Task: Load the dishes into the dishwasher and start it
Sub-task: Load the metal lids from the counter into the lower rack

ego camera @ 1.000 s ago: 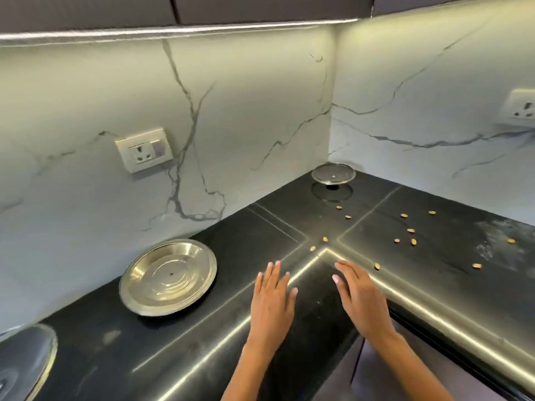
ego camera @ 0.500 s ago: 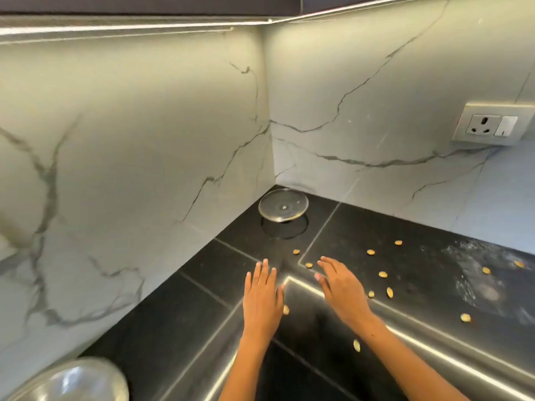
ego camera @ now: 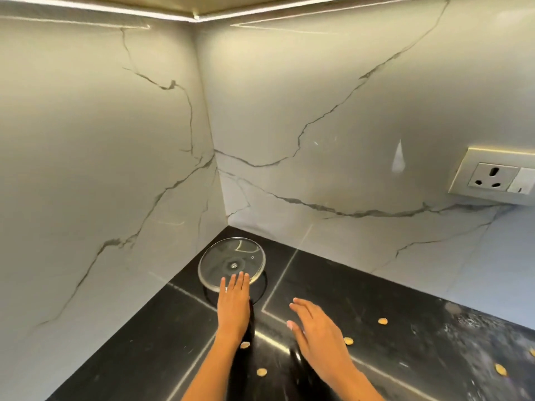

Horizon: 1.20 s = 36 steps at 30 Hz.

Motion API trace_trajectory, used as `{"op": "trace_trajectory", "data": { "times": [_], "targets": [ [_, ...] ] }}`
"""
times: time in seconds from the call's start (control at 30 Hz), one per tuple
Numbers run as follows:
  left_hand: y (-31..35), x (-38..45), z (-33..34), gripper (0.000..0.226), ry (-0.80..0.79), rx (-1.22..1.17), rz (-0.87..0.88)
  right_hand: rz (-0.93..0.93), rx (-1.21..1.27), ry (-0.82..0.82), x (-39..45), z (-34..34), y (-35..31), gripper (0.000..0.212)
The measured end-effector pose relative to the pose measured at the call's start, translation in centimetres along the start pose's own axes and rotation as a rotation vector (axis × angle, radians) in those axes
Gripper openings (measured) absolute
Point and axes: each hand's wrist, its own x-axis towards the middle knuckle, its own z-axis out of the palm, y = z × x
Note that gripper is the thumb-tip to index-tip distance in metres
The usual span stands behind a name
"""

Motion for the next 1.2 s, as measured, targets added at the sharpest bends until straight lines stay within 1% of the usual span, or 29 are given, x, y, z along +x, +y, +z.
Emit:
{"op": "trace_trajectory", "data": {
  "times": [0.1, 0.13, 0.2, 0.27, 0.37, 0.43, 0.5, 0.53, 0.6, 0.63, 0.83, 0.93, 1.0, 1.07, 1.2],
  "targets": [
    [-0.3, 2.0, -0.1, 0.049, 0.095, -0.014, 0.050, 0.011, 0.012, 0.005, -0.4, -0.4, 1.0, 0.050],
    [-0.3, 2.4, -0.5, 0.046, 0.101, -0.018, 0.058, 0.017, 0.011, 0.012, -0.6, -0.7, 1.2, 0.049],
    [-0.5, 2.6, -1.3, 0.046, 0.093, -0.042, 0.069, 0.042, 0.013, 0.027, -1.1, -1.5, 1.4, 0.039],
    [-0.8, 1.8, -2.1, 0.046, 0.111, -0.079, 0.080, 0.056, 0.011, 0.031, -1.6, -2.4, 1.1, 0.035],
    [-0.7, -1.4, -3.6, 0.049, 0.180, -0.116, 0.105, 0.056, -0.005, 0.006, -2.8, -3.8, 0.3, 0.036],
    [-0.3, -4.5, -4.9, 0.051, 0.202, -0.154, 0.128, 0.055, -0.006, -0.007, -3.6, -5.0, -0.5, 0.031],
    [0.2, -8.4, -6.4, 0.048, 0.228, -0.192, 0.160, 0.048, -0.011, 0.008, -4.9, -6.3, -1.5, 0.025],
    [0.3, -10.4, -7.1, 0.042, 0.251, -0.213, 0.188, 0.043, -0.013, 0.012, -5.8, -7.0, -1.9, 0.028],
    [0.8, -14.8, -8.2, 0.027, 0.318, -0.256, 0.257, 0.032, -0.008, 0.004, -8.1, -8.8, -2.8, 0.038],
    [1.0, -17.0, -8.9, 0.025, 0.334, -0.268, 0.299, 0.016, -0.011, -0.004, -9.4, -9.8, -3.2, 0.042],
    [5.1, -28.4, -14.0, 0.034, 0.301, -0.369, 0.516, -0.071, -0.066, -0.058, -20.6, -15.8, -6.2, 0.067],
    [8.2, -32.8, -16.4, 0.030, 0.257, -0.396, 0.666, -0.038, -0.065, -0.089, -27.1, -19.3, -7.4, 0.072],
    [10.7, -35.1, -18.0, 0.028, 0.213, -0.410, 0.784, 0.015, -0.083, -0.048, -31.3, -21.7, -8.4, 0.067],
    [13.7, -37.0, -19.3, 0.030, 0.198, -0.434, 0.883, 0.071, -0.107, 0.016, -35.0, -24.0, -9.1, 0.057],
    [21.1, -41.1, -21.3, 0.032, 0.151, -0.519, 1.116, 0.211, -0.198, 0.230, -43.5, -28.9, -9.7, 0.034]
  ]
}}
